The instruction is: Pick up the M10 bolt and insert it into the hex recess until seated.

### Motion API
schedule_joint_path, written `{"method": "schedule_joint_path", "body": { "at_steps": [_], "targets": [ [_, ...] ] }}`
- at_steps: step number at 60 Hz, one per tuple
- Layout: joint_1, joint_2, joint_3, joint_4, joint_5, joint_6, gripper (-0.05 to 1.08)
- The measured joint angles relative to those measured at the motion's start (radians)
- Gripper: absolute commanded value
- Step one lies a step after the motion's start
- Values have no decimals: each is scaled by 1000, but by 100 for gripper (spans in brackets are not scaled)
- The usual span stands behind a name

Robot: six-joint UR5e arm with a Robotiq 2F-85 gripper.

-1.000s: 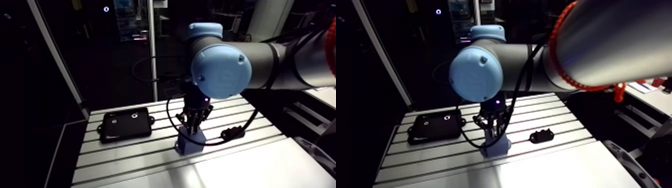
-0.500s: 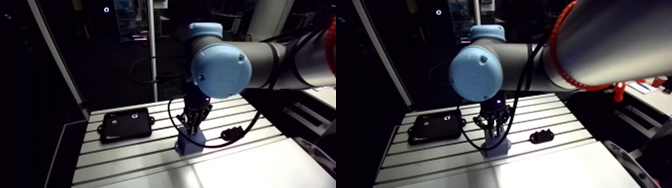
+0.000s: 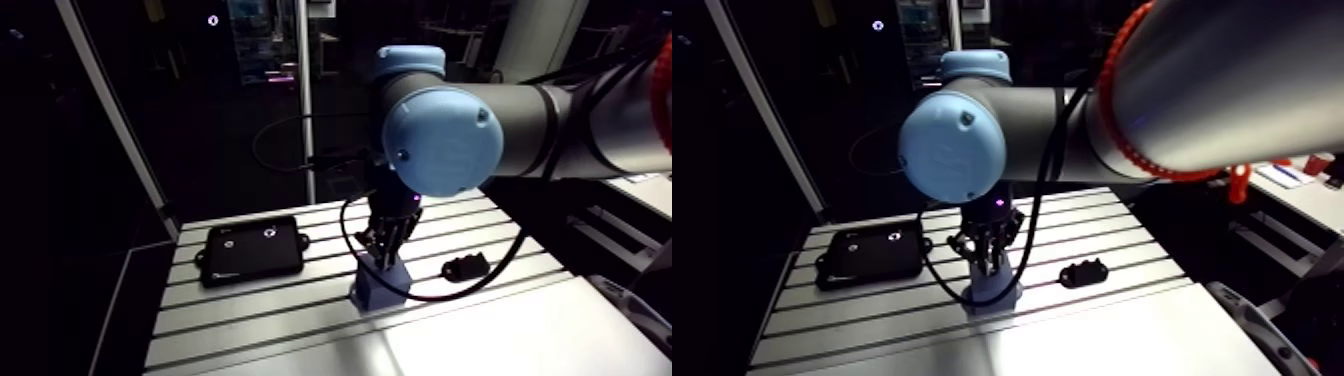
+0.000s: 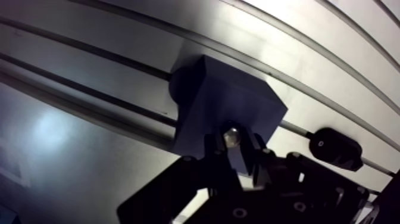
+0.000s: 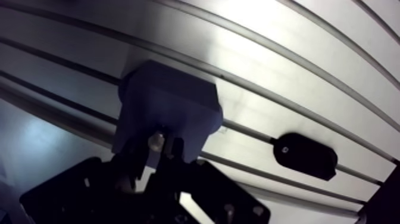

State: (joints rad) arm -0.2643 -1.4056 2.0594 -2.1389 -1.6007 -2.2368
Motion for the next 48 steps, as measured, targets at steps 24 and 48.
{"method": "schedule_joint_path", "body": {
  "at_steps": [24, 48],
  "targets": [
    [0, 0, -1, 1, 1, -81, 70],
    [1, 0, -3, 2, 1, -149, 70]
  ]
}}
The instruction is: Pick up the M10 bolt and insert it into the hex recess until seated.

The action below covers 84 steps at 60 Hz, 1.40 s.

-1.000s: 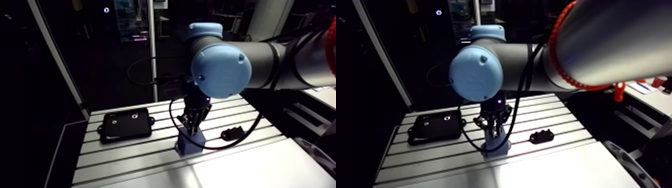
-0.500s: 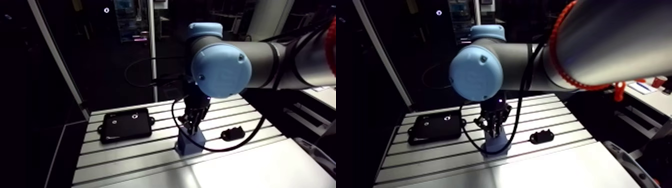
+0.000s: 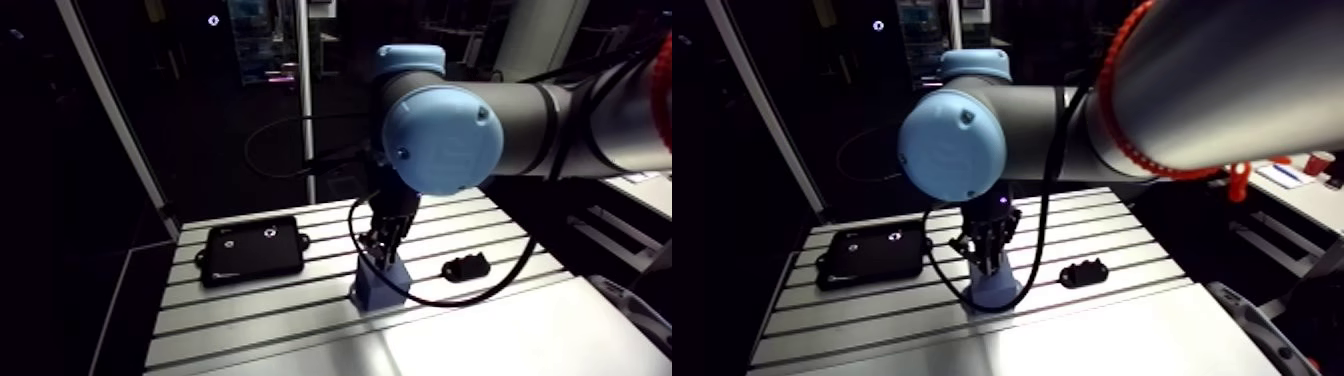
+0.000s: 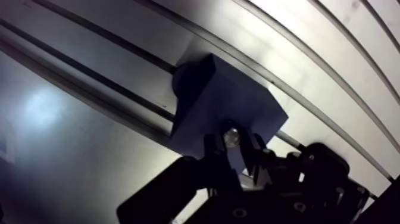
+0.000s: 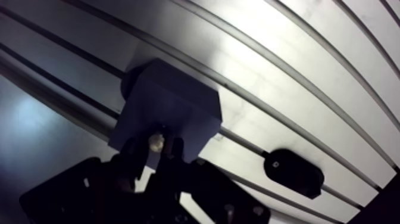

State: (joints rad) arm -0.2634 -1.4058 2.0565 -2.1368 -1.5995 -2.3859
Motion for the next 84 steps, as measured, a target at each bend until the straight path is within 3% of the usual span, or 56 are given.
{"method": "schedule_joint_path", "body": {
  "at_steps": [70, 81, 84],
  "targets": [
    [2, -14, -24, 34, -2, -70, 61],
    [2, -38, -26, 46, -2, 9, 72],
    [2, -43, -26, 53, -2, 35, 80]
  ]
}}
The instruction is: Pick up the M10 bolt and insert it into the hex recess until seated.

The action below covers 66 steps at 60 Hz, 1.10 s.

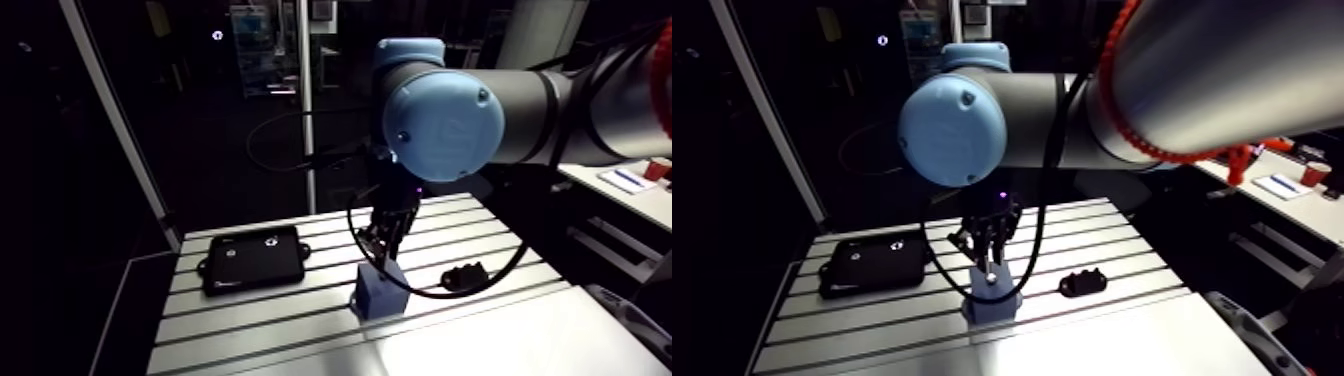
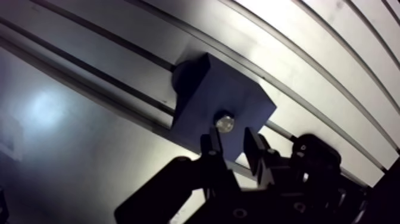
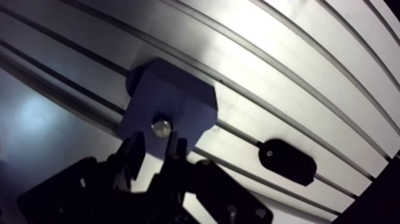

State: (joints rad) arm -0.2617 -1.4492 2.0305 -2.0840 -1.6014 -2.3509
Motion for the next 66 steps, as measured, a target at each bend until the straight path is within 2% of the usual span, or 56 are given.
{"method": "schedule_joint_path", "body": {
  "at_steps": [1, 7, 13, 29, 48, 66],
  "targets": [
    [0, -2, 0, 3, 0, 10, 80],
    [-2, -9, 4, 17, 2, 65, 97],
    [-3, -13, 10, 25, 6, 119, 103],
    [-5, -17, 28, 28, 16, 242, 107],
    [-3, -15, 48, -10, 10, 347, 108],
    [-1, -16, 62, -38, 7, 383, 108]
  ]
}}
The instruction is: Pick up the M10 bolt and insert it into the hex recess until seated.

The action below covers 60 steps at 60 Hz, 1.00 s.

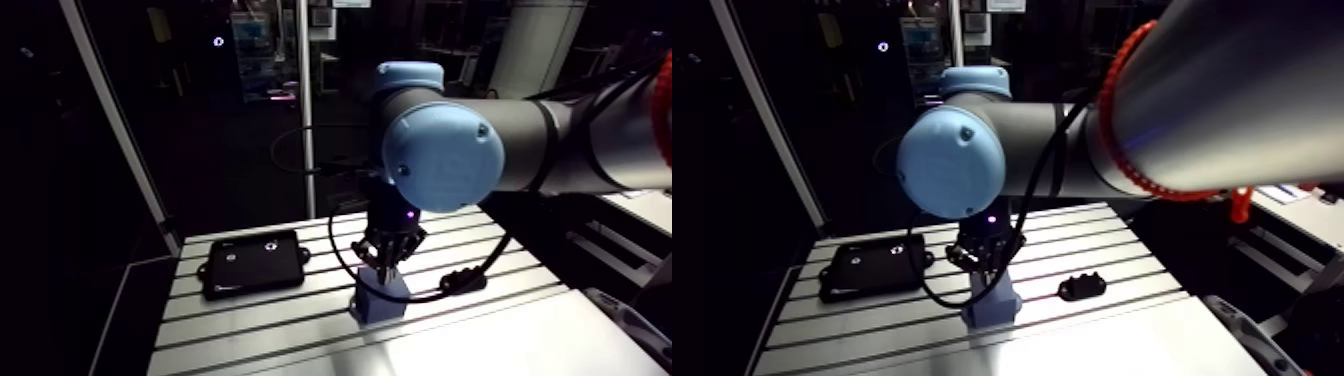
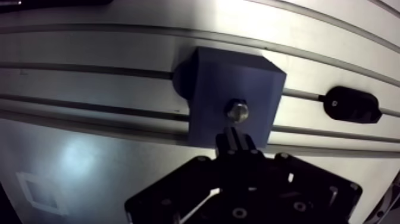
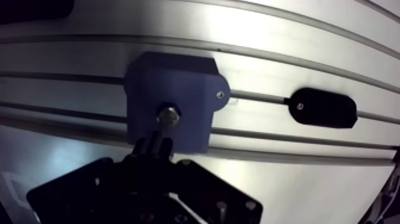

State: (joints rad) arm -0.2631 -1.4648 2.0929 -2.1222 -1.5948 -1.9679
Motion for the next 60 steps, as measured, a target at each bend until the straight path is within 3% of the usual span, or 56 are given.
{"method": "schedule_joint_path", "body": {
  "at_steps": [60],
  "targets": [
    [-1, 15, 7, -46, 3, -10, 108]
  ]
}}
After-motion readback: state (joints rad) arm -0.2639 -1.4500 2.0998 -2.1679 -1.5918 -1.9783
